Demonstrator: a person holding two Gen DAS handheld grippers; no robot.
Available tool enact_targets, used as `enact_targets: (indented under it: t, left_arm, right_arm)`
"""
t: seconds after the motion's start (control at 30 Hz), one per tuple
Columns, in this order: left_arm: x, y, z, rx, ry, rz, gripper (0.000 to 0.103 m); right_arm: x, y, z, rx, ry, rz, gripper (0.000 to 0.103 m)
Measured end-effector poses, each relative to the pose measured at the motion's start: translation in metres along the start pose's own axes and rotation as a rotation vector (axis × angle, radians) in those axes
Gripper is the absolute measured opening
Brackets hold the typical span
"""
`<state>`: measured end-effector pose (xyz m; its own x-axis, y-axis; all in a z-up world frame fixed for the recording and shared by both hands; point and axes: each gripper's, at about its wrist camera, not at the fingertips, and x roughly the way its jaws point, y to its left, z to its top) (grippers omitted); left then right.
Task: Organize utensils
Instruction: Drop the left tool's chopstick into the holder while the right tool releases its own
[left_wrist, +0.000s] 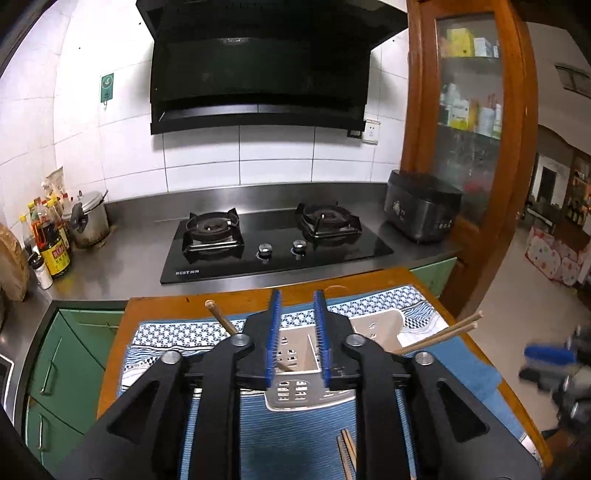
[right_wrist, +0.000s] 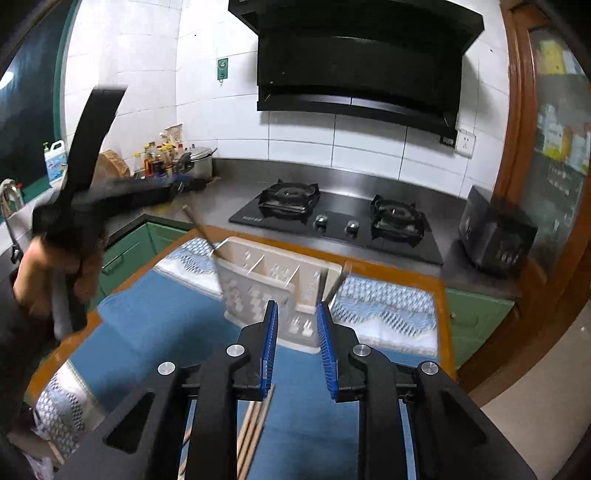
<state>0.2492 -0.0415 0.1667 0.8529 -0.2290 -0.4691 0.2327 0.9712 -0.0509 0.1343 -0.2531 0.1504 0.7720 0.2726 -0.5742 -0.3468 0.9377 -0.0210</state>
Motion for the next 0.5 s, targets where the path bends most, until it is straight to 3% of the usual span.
enact_targets:
  t: [0.17,0.23,0.5]
  left_arm:
    - [-0.036,-0.006,-0.003,0.013,-0.049,-0.006,0.036]
    - [-0.051,-0.009,-0.012,0.020,-0.057,-0.010,0.045]
    - [-0.089,-0.018,-0.081,0.030,-0.016,-0.018,0.066]
  right_arm:
    - [-0.004,0.014,-0.044,0.009,0.051,0.015,0.022]
    - [-0.004,0.020,-0.063,0.004,0.076,0.011,0.022]
    - [0.001,0.028,-0.134,0.056,0.168,0.020,0.022]
